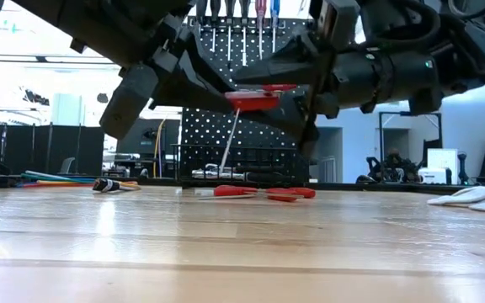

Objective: Hang tools onto peg board
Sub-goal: Hang the red allen wrench on the pegboard

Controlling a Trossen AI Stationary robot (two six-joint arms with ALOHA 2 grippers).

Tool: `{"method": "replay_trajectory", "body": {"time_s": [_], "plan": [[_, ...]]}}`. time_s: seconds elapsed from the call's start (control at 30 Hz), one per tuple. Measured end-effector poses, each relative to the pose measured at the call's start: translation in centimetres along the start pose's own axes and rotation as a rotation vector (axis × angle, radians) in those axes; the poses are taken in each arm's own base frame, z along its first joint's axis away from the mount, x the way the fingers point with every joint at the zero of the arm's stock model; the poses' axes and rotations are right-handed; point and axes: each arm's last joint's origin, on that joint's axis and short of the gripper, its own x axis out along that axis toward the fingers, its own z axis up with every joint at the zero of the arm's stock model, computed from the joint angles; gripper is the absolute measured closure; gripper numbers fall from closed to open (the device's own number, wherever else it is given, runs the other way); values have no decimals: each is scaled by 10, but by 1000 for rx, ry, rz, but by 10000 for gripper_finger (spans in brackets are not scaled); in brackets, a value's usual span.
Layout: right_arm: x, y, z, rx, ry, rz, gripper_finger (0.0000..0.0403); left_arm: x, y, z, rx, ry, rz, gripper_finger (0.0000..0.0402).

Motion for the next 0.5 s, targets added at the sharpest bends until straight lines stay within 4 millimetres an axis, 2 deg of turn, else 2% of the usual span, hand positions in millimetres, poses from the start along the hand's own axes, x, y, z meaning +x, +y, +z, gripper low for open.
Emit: {"method": "replay_trajectory", "body": {"time_s": [0.23,0.3,0.37,0.5], "plan": [[7,4,0,-54,25,-45,334,-1,0,0,3,1,-1,332],[7,7,-2,-82,14,-64,351,-1,0,0,1,0,-4,331],[5,11,-1,-122,-3,-85,351,-1,0,0,-35,0,-7,300],[-4,27,9,-217,-46,-149,351,0,-3,-7,-124,46,-32,198]]}}
